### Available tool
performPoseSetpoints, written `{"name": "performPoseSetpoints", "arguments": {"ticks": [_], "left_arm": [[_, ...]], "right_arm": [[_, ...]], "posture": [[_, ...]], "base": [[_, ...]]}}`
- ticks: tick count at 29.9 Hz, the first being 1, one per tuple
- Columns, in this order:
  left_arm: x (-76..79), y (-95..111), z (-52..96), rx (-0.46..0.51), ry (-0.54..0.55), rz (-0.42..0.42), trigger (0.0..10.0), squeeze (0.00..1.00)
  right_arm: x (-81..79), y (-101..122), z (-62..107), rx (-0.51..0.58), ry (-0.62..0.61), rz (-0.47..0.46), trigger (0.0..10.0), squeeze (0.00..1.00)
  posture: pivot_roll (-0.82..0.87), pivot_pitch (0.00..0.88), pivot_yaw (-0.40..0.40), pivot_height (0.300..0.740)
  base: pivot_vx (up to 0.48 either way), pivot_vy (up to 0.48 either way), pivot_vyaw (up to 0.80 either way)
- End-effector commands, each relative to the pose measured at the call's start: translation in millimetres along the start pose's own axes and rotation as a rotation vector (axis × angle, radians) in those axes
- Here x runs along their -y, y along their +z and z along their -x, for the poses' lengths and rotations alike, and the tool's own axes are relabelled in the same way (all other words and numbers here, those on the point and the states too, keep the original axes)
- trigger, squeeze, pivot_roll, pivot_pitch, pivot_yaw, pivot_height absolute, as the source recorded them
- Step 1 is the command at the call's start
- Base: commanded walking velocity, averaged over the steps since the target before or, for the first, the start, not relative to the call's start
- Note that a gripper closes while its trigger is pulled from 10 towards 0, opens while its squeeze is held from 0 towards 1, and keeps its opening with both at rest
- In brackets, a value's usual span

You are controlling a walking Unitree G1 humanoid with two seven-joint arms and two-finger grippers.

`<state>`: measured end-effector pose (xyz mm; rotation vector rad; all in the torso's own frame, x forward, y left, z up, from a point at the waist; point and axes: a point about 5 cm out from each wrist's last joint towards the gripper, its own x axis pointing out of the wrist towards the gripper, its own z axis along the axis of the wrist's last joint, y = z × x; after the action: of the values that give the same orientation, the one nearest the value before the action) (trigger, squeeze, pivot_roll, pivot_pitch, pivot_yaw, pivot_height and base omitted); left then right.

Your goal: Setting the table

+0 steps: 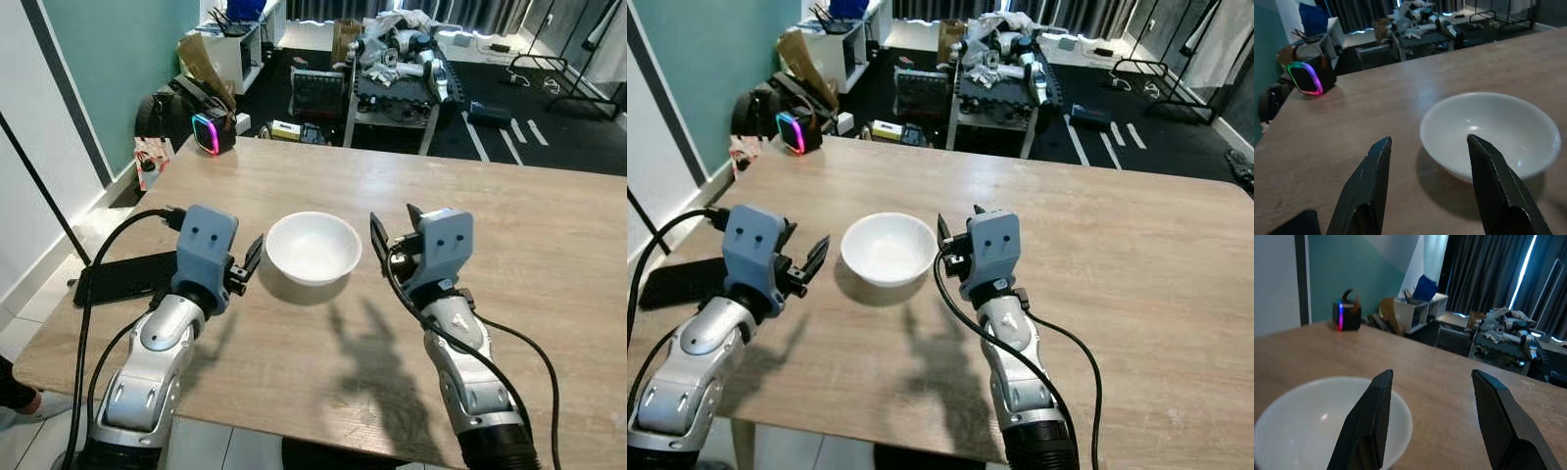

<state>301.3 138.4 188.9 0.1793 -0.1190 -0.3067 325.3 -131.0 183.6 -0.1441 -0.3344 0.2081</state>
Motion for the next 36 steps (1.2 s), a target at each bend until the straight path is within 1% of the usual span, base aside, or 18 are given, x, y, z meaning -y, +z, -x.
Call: {"name": "performPoseSetpoints", "arguments": {"ticks": [1, 3, 4, 5, 8, 11, 13, 14, 17, 18, 19, 23, 27, 29, 30, 32, 34, 36], "left_arm": [[1.5, -3.9, 2.8, -0.027, -0.019, -0.012, 10.0, 0.0], [0.7, -5.5, 3.8, -0.038, -0.024, -0.015, 10.0, 0.0], [-2.8, -8.4, 5.3, -0.06, -0.015, -0.036, 10.0, 0.0], [-2.8, -8.4, 5.3, -0.06, -0.015, -0.036, 10.0, 0.0], [-7.2, -9.5, 6.3, -0.075, -0.001, -0.06, 10.0, 0.0], [-12.9, -9.8, 7.8, -0.096, 0.004, -0.09, 10.0, 0.0], [-16.5, -9.4, 8.9, -0.105, -0.004, -0.112, 10.0, 0.0], [-16.5, -9.4, 8.9, -0.105, -0.004, -0.112, 10.0, 0.0], [-22.4, -6.4, 10.5, -0.109, -0.014, -0.142, 10.0, 0.0], [-22.4, -6.4, 10.5, -0.109, -0.014, -0.142, 10.0, 0.0], [-25.1, -5.1, 11.0, -0.109, -0.014, -0.156, 10.0, 0.0], [-30.4, -0.3, 11.6, -0.101, -0.001, -0.167, 10.0, 0.0], [-30.6, 1.4, 13.1, -0.097, 0.014, -0.161, 10.0, 0.0], [-29.5, 1.3, 14.5, -0.097, 0.013, -0.157, 10.0, 0.0], [-29.5, 1.3, 14.5, -0.097, 0.013, -0.157, 10.0, 0.0], [-28.2, 0.4, 16.9, -0.101, 0.014, -0.149, 10.0, 0.0], [-27.1, -0.5, 19.0, -0.104, 0.016, -0.142, 10.0, 0.0], [-26.0, -1.3, 20.1, -0.107, 0.016, -0.137, 10.0, 0.0]], "right_arm": [[-0.8, -8.8, 2.6, -0.05, 0.006, 0.006, 10.0, 0.0], [-1.2, -11.8, 3.5, -0.072, 0.012, 0.009, 10.0, 0.0], [-3.6, -20.9, 6.2, -0.145, 0.013, -0.022, 10.0, 0.0], [-3.6, -20.9, 6.2, -0.145, 0.013, -0.022, 10.0, 0.0], [-10.5, -31.6, 7.5, -0.242, 0.009, -0.105, 10.0, 0.0], [-22.9, -38.7, 4.7, -0.319, 0.006, -0.25, 10.0, 0.0], [-32.1, -39.7, 1.8, -0.347, 0.023, -0.332, 10.0, 0.0], [-32.1, -39.7, 1.8, -0.347, 0.023, -0.332, 10.0, 0.0], [-40.2, -37.7, -3.4, -0.363, 0.029, -0.443, 10.0, 0.0], [-40.2, -37.7, -3.4, -0.363, 0.029, -0.443, 10.0, 0.0], [-41.4, -36.4, -5.8, -0.367, 0.027, -0.477, 10.0, 0.0], [-42.3, -34.3, -11.2, -0.382, 0.02, -0.498, 10.0, 0.0], [-37.2, -36.1, -12.7, -0.397, -0.043, -0.457, 10.0, 0.0], [-31.5, -35.1, -13.4, -0.382, -0.09, -0.434, 10.0, 0.0], [-31.5, -35.1, -13.4, -0.382, -0.09, -0.434, 10.0, 0.0], [-24.7, -30.6, -15.4, -0.34, -0.133, -0.421, 10.0, 0.0], [-20.6, -24.0, -17.7, -0.292, -0.139, -0.385, 10.0, 0.0], [-20.7, -22.5, -18.8, -0.293, -0.126, -0.379, 10.0, 0.0]], "posture": [[0.05, 0.0, 0.051, 0.74], [0.05, 0.0, 0.051, 0.74], [0.05, 0.0, 0.05, 0.74], [0.05, 0.0, 0.05, 0.74], [0.05, 0.0, 0.049, 0.74], [0.07, 0.0, 0.045, 0.74], [0.08, 0.004, 0.042, 0.74], [0.08, 0.004, 0.042, 0.74], [0.09, 0.024, 0.037, 0.74], [0.09, 0.024, 0.037, 0.74], [0.1, 0.029, 0.034, 0.74], [0.11, 0.042, 0.027, 0.74], [0.11, 0.052, 0.021, 0.74], [0.11, 0.06, 0.014, 0.74], [0.11, 0.06, 0.014, 0.74], [0.12, 0.068, 0.009, 0.74], [0.11, 0.071, 0.008, 0.74], [0.11, 0.072, 0.008, 0.74]], "base": [[0.0, 0.0, 0.0], [0.0, 0.0, 0.0], [0.0, 0.0, 0.0], [0.0, 0.0, 0.0], [0.0, 0.0, 0.0], [0.0, 0.0, 0.0], [0.0, 0.0, 0.0], [0.0, 0.0, 0.0], [0.0, 0.0, 0.0], [0.0, 0.0, 0.0], [0.0, 0.0, 0.0], [0.0, 0.0, 0.0], [0.0, 0.0, 0.0], [0.0, 0.0, 0.0], [0.0, 0.0, 0.0], [0.0, 0.0, 0.0], [0.0, 0.0, 0.0], [0.0, 0.0, 0.0]]}}
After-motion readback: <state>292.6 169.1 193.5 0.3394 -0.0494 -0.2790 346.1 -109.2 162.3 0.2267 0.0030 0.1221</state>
